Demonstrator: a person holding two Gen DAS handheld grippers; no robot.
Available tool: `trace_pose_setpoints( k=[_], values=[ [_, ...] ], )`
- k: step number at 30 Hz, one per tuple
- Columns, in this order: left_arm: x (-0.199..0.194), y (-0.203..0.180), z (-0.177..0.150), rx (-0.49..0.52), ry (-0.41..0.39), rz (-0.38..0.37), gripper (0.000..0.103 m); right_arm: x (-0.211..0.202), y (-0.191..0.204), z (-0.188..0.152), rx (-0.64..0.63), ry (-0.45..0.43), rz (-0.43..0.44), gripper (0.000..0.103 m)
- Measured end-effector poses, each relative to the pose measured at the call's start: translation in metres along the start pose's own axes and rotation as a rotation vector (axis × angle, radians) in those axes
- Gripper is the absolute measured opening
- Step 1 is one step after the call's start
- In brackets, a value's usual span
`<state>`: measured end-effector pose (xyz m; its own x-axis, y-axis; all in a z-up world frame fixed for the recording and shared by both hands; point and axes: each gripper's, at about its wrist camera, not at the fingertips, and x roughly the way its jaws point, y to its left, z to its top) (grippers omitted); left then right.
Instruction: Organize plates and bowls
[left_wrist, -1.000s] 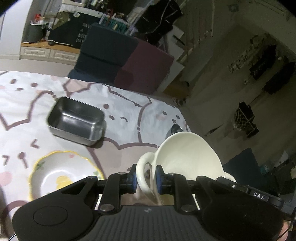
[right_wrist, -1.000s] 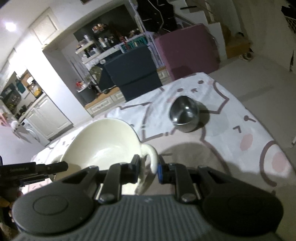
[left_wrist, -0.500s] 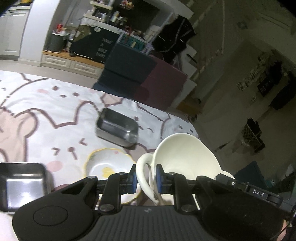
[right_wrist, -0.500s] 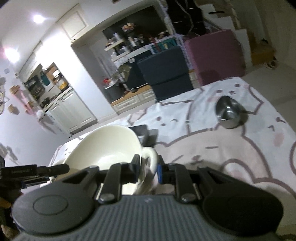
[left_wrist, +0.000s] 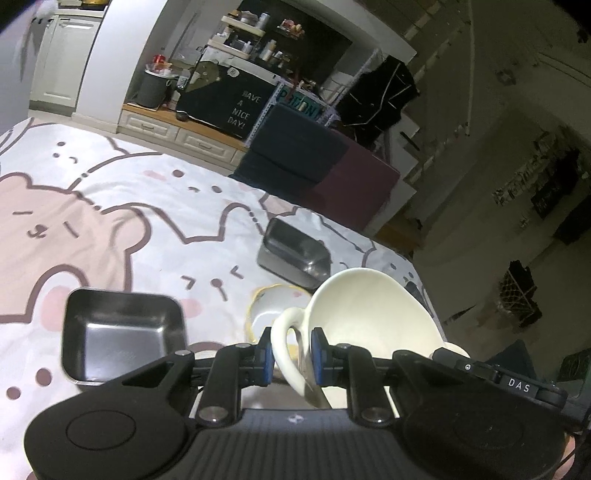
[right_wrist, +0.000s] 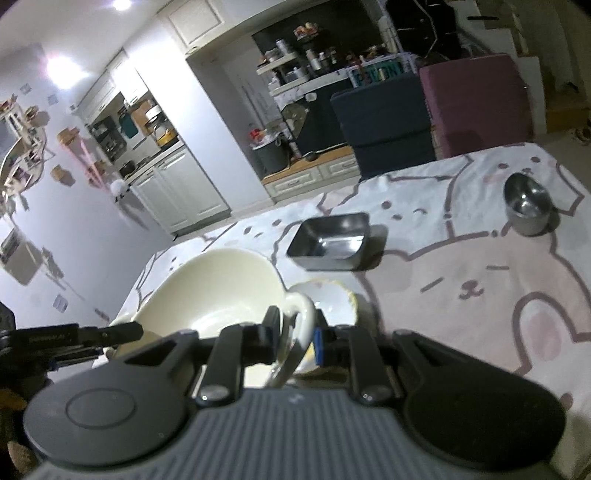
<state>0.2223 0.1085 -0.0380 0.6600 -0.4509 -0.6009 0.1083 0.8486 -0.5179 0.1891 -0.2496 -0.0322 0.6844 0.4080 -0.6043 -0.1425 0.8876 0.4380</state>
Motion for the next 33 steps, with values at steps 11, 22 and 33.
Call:
trace_pose_setpoints(
  k=[11, 22, 33],
  values=[
    [-0.001, 0.028, -0.039, 0.012, 0.069, 0.045, 0.022, 0.008, 0.02, -0.047, 0.001, 0.08, -0.018, 0.022],
    [0.013, 0.053, -0.065, 0.005, 0.18, 0.104, 0.024, 0.031, 0.019, -0.091, 0.009, 0.228, -0.063, 0.023],
    [0.029, 0.059, -0.068, 0.026, 0.231, 0.162, 0.025, 0.049, 0.022, -0.098, 0.021, 0.287, -0.1, 0.024]
  ],
)
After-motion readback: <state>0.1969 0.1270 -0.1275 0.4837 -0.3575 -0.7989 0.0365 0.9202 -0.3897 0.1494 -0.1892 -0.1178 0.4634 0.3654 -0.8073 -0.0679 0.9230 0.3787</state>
